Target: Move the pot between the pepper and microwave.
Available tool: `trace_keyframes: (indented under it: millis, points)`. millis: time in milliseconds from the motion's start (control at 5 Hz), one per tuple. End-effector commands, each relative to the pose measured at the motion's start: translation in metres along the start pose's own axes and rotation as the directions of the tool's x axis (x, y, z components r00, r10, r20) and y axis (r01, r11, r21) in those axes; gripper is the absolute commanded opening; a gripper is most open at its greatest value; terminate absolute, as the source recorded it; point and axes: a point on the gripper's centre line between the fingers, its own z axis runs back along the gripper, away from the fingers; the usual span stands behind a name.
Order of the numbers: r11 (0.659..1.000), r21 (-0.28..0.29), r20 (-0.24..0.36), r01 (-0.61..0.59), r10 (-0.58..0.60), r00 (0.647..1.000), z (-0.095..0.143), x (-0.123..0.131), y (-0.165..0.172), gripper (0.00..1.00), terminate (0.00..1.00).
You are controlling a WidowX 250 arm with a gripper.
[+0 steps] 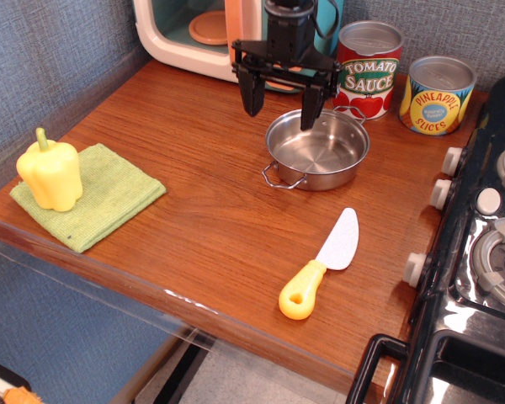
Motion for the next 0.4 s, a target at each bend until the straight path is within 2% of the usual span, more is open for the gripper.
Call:
trace_keyframes:
  millis: [0,200]
  points:
    - [1.0,0.006,0.048,0.017,-0.017,0.999,-0.014,0.006,0.009,1.0,0.0]
    - [0.997,0.008,0.044,0.071,-0.071,0.997,-0.025,0.0,0.009,1.0,0.0]
